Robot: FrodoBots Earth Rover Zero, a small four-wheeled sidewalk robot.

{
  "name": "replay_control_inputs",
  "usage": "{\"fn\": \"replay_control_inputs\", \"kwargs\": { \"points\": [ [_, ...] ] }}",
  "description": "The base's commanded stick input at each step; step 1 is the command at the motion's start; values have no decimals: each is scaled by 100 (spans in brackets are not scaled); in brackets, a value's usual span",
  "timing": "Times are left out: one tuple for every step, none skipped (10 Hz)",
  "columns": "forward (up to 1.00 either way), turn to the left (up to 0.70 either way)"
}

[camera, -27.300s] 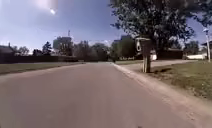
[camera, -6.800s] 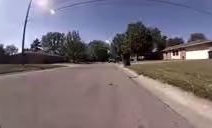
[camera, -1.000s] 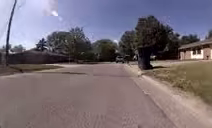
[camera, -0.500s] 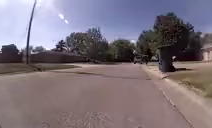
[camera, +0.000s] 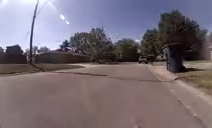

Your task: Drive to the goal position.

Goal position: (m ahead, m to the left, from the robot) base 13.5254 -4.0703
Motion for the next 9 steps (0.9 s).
{"fn": "replay_control_inputs", "kwargs": {
  "points": [
    [70, -35],
    [70, -35],
    [70, -35],
    [70, -35],
    [70, -35],
    [70, -35],
    [70, -35],
    [70, -35],
    [70, -35]
  ]
}}
